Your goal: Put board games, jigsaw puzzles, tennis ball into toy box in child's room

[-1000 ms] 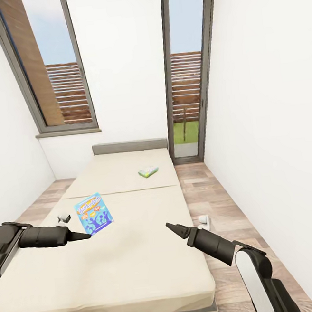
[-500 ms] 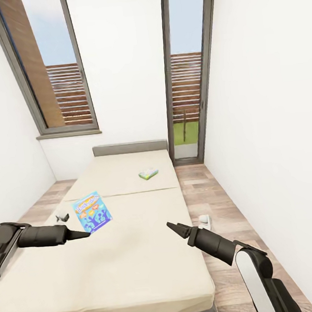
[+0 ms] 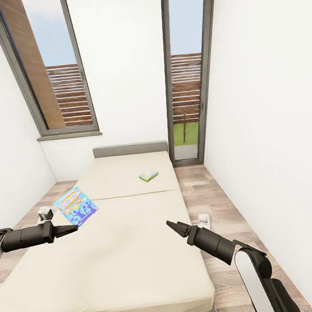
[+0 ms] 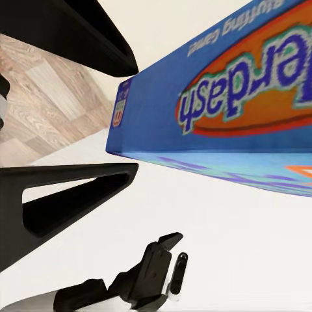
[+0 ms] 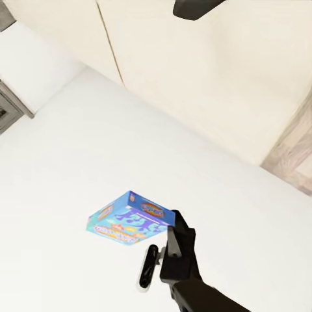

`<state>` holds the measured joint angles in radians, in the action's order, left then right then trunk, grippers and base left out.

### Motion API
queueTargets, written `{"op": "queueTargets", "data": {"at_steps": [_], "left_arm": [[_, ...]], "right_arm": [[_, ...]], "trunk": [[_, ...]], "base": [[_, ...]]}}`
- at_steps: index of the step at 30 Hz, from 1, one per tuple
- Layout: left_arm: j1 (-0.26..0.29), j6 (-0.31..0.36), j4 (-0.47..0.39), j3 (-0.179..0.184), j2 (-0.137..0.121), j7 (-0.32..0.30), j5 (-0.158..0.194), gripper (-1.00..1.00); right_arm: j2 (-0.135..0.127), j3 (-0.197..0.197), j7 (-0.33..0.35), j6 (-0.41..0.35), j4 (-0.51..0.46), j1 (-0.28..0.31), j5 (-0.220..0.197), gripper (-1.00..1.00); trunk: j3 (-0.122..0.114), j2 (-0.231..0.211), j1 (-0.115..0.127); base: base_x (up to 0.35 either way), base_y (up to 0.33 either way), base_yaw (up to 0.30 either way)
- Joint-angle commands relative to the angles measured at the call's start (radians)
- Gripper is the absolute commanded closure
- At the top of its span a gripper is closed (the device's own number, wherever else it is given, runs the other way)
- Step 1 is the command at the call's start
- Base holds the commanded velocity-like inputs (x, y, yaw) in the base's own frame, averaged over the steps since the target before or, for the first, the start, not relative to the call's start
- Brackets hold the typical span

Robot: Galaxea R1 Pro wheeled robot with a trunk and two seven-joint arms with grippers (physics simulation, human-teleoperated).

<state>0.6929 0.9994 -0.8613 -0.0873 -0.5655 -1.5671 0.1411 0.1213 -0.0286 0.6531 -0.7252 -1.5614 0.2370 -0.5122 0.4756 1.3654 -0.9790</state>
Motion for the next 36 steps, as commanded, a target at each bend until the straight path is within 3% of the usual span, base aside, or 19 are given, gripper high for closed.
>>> {"op": "queueTargets", "data": {"at_steps": [1, 8, 14, 36], "left_arm": [[0.000, 0.011, 0.001, 0.000, 0.000, -0.004, 0.000, 1.00], [0.000, 0.014, 0.006, -0.004, 0.000, -0.004, 0.000, 1.00], [0.000, 0.015, 0.011, -0.033, 0.002, -0.004, 0.000, 1.00], [0.000, 0.015, 0.011, -0.036, 0.004, -0.004, -0.001, 1.00]], "right_arm": [[0.001, -0.002, 0.001, -0.006, 0.000, 0.001, -0.002, -1.00], [0.001, -0.002, -0.001, -0.005, 0.000, 0.001, -0.002, -1.00], [0.001, -0.002, -0.001, -0.005, 0.000, 0.001, -0.002, -1.00], [0.000, -0.001, -0.002, 0.023, 0.001, 0.001, -0.002, -1.00]], "trunk": [[-0.002, -0.007, 0.004], [-0.024, -0.056, 0.031], [-0.043, -0.098, 0.054], [-0.112, -0.252, 0.138]], "base": [[0.000, 0.000, 0.000], [0.000, 0.000, 0.000], [0.000, 0.000, 0.000], [0.000, 0.000, 0.000]]}}
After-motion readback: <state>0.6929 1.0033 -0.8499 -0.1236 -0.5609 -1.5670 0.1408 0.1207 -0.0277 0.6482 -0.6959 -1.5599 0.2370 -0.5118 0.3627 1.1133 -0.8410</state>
